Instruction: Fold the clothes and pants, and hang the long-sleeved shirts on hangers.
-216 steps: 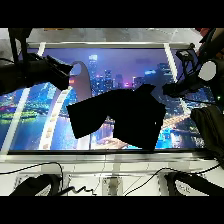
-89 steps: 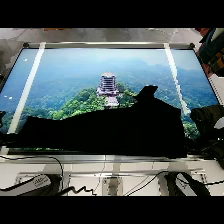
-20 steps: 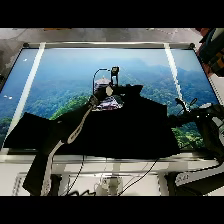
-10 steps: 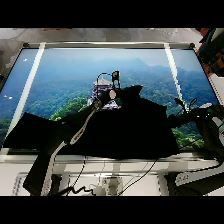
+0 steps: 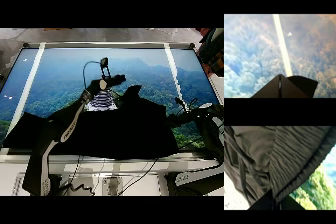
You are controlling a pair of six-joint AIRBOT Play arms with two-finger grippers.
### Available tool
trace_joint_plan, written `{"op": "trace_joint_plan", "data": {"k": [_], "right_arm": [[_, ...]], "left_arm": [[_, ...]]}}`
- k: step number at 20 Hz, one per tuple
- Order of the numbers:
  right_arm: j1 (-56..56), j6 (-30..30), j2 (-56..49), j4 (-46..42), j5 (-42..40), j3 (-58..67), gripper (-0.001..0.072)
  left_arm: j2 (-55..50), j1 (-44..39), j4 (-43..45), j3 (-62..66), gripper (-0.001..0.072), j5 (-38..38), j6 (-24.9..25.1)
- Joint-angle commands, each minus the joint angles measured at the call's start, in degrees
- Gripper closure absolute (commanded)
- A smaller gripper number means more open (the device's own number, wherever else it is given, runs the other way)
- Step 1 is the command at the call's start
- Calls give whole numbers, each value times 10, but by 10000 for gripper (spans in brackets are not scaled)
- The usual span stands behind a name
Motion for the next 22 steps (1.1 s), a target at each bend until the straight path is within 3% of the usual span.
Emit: {"op": "trace_joint_plan", "data": {"k": [1,2,3,5,7,10,18,20,22], "right_arm": [[0,0,0,1,-9,0,688],[0,0,0,2,-9,0,689],[0,0,0,2,-9,0,688],[0,0,0,2,-9,0,688],[0,1,0,2,-7,0,689],[0,1,0,2,-6,0,688],[0,11,0,4,-5,0,688],[0,25,0,5,-5,0,688],[0,35,0,5,10,0,688]], "left_arm": [[31,14,107,0,599,-79,0],[26,10,120,0,147,-125,0],[19,5,120,-1,-1,-174,9],[1,-11,120,-1,-4,-236,61],[-17,-33,120,-1,-3,-208,88],[-34,-58,121,-1,4,-99,90],[-42,-81,120,5,20,-129,110],[-42,-83,120,5,81,-120,110],[-42,-85,120,5,95,-103,110]]}}
